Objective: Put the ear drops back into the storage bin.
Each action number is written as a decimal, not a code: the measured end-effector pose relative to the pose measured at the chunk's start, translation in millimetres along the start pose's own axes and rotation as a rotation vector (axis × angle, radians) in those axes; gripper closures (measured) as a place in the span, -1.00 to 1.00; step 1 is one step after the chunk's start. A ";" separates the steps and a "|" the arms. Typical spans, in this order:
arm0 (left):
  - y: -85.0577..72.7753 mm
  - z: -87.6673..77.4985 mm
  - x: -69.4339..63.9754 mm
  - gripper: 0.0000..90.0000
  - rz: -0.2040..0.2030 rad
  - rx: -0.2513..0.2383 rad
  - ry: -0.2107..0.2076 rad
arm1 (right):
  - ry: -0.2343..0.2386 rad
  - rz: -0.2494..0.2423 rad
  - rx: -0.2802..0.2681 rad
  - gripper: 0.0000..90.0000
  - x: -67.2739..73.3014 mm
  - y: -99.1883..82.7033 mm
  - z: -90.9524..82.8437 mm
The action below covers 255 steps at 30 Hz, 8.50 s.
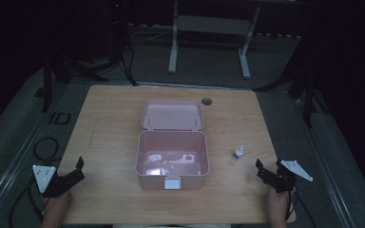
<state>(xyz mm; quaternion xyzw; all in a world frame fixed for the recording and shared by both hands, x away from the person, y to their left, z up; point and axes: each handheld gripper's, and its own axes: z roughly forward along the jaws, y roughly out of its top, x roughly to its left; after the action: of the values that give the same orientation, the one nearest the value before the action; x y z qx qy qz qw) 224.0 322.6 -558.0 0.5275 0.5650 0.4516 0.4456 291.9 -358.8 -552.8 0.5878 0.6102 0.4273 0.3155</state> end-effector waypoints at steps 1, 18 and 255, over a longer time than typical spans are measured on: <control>0.0 0.0 0.0 -0.99 0.000 0.000 0.000 | 0.013 0.002 0.006 -0.72 -0.5 0.3 0.8; -0.1 -0.3 0.4 -0.99 -0.002 0.005 -0.018 | 0.142 -0.065 0.191 -0.70 -0.9 6.1 10.3; -0.8 2.1 -0.4 -0.99 0.025 0.027 -0.056 | 0.668 -1.456 1.047 0.32 308.7 88.9 75.4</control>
<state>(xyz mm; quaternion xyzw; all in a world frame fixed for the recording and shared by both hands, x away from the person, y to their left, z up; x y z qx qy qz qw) 225.9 322.3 -559.1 0.5531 0.5517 0.4345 0.4482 364.7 -47.7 -470.1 -0.0216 0.9982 -0.0552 0.0105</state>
